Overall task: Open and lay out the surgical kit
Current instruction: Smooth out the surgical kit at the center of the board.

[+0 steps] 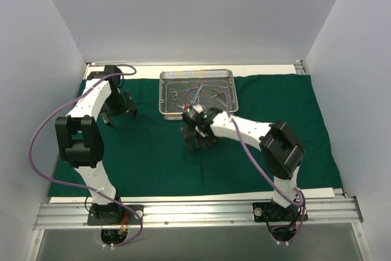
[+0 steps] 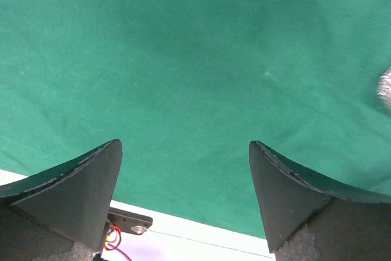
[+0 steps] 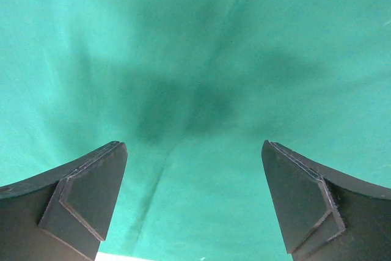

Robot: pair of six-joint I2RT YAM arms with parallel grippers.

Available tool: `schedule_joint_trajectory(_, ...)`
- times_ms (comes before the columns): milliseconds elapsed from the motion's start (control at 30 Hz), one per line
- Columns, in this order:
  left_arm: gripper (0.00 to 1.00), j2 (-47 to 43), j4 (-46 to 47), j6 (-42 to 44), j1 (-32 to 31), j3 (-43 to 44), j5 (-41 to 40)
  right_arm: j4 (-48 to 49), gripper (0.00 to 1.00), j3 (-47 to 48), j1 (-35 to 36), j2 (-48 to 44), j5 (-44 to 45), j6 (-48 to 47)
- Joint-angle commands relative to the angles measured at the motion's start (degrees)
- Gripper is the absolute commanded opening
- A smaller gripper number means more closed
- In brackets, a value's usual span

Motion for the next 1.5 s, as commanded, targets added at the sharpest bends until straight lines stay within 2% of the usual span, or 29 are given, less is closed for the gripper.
schedule_joint_trajectory(0,0.94,-0.83,1.72,2.17,0.29,5.94,1.03,-5.67,1.00,8.61,-7.95,-3.24,3.61,-2.27)
schedule_joint_trajectory(100,0.94,1.97,1.46,3.41,-0.41,9.29,1.65,-6.29,1.00,11.35,-17.97,-4.56,3.16,-3.76)
schedule_joint_trajectory(167,0.94,5.04,0.15,3.58,-1.20,13.24,-0.97,-5.76,1.00,13.46,-22.81,-4.48,2.99,-4.90)
schedule_joint_trajectory(200,0.94,6.28,-0.38,3.67,-1.64,14.65,-1.94,-6.02,1.00,14.69,-27.53,-3.96,3.34,-5.60)
schedule_joint_trajectory(300,0.94,10.85,-2.06,3.76,-3.22,19.92,-4.67,-6.64,1.00,19.44,-35.97,-1.76,3.25,-6.66)
schedule_joint_trajectory(467,0.94,19.36,-3.81,3.15,-3.75,27.64,-6.26,-7.61,1.00,27.16,-45.67,6.93,2.02,-6.32)
schedule_joint_trajectory(567,0.94,23.76,-4.87,2.71,-3.93,33.18,-7.49,-5.77,1.00,30.86,-47.53,12.03,1.58,-6.22)
schedule_joint_trajectory(767,0.94,29.22,-4.26,1.39,-3.93,39.97,-9.95,-5.94,1.00,44.13,-48.23,22.76,5.09,-5.53)
schedule_joint_trajectory(900,0.94,30.81,-1.97,1.04,-3.76,41.20,-9.95,0.64,1.00,47.39,-48.41,25.66,6.32,-5.96)
schedule_joint_trajectory(1067,0.94,36.85,-5.12,-0.11,-2.62,47.43,-9.78,-5.93,1.00,62.82,-48.58,36.38,7.47,-6.14)
schedule_joint_trajectory(1133,0.94,39.85,-6.88,-0.72,-2.00,50.50,-9.42,-6.56,1.00,63.92,-48.49,37.79,7.90,-6.58)
schedule_joint_trajectory(1300,0.94,42.94,-7.07,-0.90,-1.38,53.07,-9.34,-3.83,1.00,57.51,-48.49,37.09,8.08,-7.46)
schedule_joint_trajectory(1467,0.94,46.88,-7.94,-1.07,-0.07,55.96,-7.06,-4.79,1.00,58.29,-48.58,40.87,9.23,-8.42)
